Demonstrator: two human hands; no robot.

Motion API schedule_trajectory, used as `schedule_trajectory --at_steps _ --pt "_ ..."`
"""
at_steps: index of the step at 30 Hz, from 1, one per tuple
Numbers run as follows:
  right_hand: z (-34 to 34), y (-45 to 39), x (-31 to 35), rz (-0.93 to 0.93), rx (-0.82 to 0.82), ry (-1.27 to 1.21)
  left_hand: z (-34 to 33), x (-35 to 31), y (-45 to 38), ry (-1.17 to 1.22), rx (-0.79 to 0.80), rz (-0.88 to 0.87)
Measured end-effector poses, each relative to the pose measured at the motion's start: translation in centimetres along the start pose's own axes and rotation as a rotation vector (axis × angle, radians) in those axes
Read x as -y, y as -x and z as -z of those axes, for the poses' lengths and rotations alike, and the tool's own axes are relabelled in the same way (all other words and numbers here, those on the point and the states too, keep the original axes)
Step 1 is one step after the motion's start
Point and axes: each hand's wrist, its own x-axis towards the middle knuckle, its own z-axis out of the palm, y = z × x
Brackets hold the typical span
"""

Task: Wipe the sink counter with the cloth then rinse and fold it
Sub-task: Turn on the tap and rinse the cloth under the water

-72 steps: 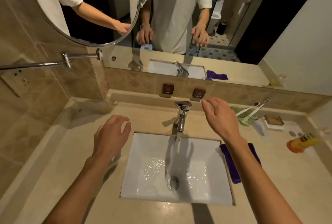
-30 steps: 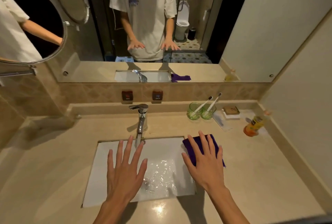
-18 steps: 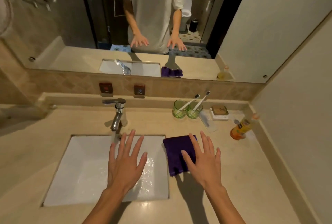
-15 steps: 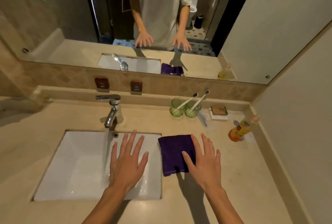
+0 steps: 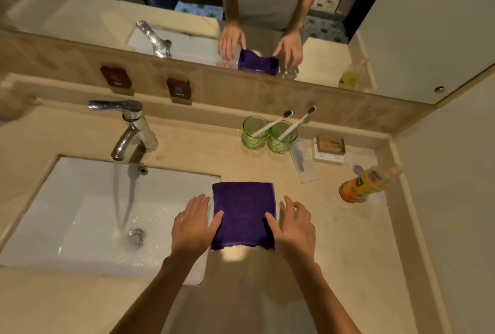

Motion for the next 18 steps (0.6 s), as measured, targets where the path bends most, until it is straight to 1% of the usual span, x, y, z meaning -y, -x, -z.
schedule_trajectory --at_steps 2,4,7,8,10,12,13,15,18 --pt "-1.2 -1.2 -0.4 0.021 -0.043 0.014 -0.7 -0.1 -0.9 0.040 0.001 0.061" --pt "-2.5 -1.9 -0.8 0.105 -0.136 0.031 -1.5 0.1 -1.9 0.102 0.056 0.145" --pt "-4.0 -2.9 -1.1 0.158 -0.265 0.024 -2.4 0.4 -3.0 0.308 0.142 0.260" --pt "-4.1 -3.2 -0.9 0.141 -0.263 -0.012 -2.7 0.4 -3.2 0.375 0.148 0.285" --pt "-4.0 -3.6 -0.4 0.039 -0.149 -0.093 -3.3 0.4 -3.3 0.460 0.115 0.295" --pt "-3.9 -4.1 -0.1 -0.083 -0.003 -0.067 -3.9 0.5 -3.3 0.528 0.051 0.291" --pt "-3.7 -4.4 0.1 -0.113 0.046 -0.043 -4.1 0.5 -3.3 0.560 0.026 0.295" --pt "-3.5 -4.9 0.2 -0.156 0.099 -0.032 -4.2 0.3 -3.4 0.623 -0.006 0.306" --pt "-3.6 -5.2 0.5 -0.183 0.133 -0.032 -3.9 -0.4 -3.7 0.643 0.021 0.326"
